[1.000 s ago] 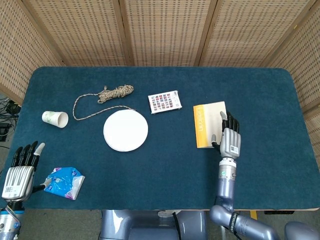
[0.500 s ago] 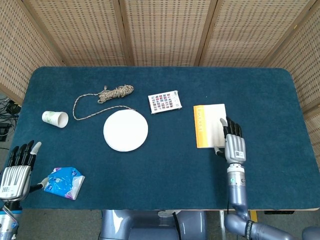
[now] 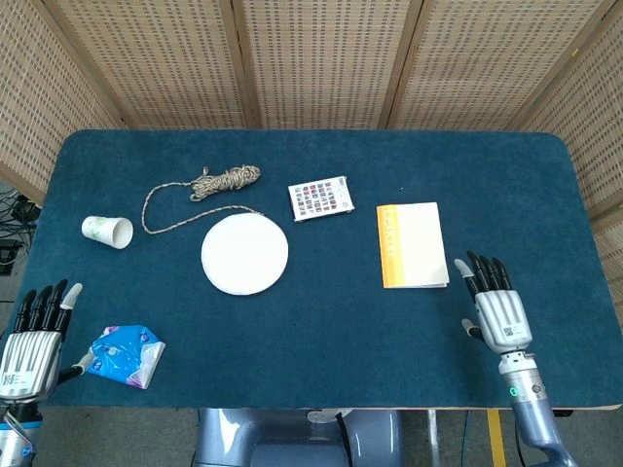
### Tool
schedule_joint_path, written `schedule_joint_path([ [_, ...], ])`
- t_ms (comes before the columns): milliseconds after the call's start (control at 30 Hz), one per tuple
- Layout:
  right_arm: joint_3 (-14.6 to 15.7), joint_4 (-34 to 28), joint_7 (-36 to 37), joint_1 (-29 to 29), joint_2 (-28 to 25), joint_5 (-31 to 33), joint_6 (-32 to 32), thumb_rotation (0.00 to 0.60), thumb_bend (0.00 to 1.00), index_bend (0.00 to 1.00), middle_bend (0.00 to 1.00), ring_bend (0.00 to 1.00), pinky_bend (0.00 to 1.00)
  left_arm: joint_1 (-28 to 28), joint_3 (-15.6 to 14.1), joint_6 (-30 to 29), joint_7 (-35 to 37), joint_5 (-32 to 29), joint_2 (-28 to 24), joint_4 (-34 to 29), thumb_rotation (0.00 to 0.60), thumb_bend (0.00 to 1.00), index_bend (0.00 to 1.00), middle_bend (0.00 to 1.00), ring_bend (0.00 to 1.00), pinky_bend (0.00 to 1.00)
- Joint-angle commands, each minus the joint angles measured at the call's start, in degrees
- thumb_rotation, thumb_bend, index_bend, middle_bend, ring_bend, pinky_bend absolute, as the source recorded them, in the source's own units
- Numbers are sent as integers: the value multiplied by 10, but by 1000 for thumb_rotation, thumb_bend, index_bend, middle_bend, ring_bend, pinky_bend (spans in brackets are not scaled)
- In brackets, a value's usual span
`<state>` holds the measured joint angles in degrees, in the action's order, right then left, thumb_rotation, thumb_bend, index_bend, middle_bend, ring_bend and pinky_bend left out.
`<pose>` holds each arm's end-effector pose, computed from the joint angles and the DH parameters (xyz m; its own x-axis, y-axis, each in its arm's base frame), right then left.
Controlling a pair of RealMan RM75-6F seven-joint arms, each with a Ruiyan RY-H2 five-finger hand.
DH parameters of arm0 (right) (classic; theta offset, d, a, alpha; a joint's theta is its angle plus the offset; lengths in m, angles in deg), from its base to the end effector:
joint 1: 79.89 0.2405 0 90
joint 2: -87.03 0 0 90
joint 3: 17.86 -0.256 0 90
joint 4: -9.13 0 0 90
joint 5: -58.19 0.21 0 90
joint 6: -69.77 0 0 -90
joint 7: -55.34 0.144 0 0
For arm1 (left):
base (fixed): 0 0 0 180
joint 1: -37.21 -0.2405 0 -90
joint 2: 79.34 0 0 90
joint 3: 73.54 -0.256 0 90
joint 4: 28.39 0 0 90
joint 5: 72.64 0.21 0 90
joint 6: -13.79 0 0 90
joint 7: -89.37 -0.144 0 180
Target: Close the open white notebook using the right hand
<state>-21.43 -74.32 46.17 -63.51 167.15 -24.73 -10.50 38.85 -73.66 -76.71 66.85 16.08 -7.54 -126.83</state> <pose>-0.2764 -0.2428 0.0737 0.4277 -0.0052 0.9039 -0.8945 -0.1467 0.4224 -0.2776 0.1515 0.1150 0.5340 -0.0128 0.8454 0.8455 -0.0007 -0.5340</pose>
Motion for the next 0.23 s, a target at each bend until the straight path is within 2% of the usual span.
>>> schedule_joint_path([
  [33, 17, -8, 9, -20, -20, -25, -27, 600, 291, 0, 0, 0, 0, -1, 0, -2, 2, 3, -1, -4, 600, 121, 0, 0, 0, 0],
  [233, 40, -10, 29, -48, -36, -57, -61, 600, 290, 0, 0, 0, 0, -2, -1, -1, 1, 7, -3, -6, 600, 122, 0, 0, 0, 0],
])
